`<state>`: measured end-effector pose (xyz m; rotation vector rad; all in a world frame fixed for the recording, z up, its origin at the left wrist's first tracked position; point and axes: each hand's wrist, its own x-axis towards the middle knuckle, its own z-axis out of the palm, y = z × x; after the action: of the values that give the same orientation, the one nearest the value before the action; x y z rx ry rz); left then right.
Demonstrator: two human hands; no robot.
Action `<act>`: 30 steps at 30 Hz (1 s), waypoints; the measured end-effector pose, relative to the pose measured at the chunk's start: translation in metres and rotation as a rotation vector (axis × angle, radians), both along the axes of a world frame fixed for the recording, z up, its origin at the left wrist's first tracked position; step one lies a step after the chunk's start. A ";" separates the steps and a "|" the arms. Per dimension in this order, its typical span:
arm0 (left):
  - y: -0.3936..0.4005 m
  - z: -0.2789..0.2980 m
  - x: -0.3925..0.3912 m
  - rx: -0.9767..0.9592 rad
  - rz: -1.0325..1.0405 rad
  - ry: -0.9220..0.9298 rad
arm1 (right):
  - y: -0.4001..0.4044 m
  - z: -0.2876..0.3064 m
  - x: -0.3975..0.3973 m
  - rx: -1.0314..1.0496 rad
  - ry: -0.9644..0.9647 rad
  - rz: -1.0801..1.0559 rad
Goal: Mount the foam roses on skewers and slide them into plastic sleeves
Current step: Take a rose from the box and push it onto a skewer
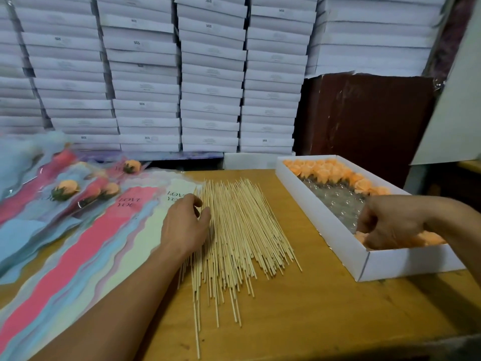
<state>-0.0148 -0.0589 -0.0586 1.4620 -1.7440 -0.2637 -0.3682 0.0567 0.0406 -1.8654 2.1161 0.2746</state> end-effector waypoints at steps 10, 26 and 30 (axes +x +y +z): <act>0.002 0.001 0.001 0.018 -0.015 -0.003 | 0.000 0.011 -0.006 0.083 -0.154 -0.025; 0.014 0.006 -0.004 -0.072 -0.238 0.148 | -0.045 0.048 0.054 -0.277 -0.235 -0.030; 0.022 0.011 -0.007 -0.049 -0.367 0.212 | -0.055 0.048 0.090 -0.348 -0.245 0.016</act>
<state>-0.0215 -0.0373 -0.0473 1.0309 -1.8186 -0.5433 -0.2778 0.0012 0.0884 -1.9787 2.0794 -0.3252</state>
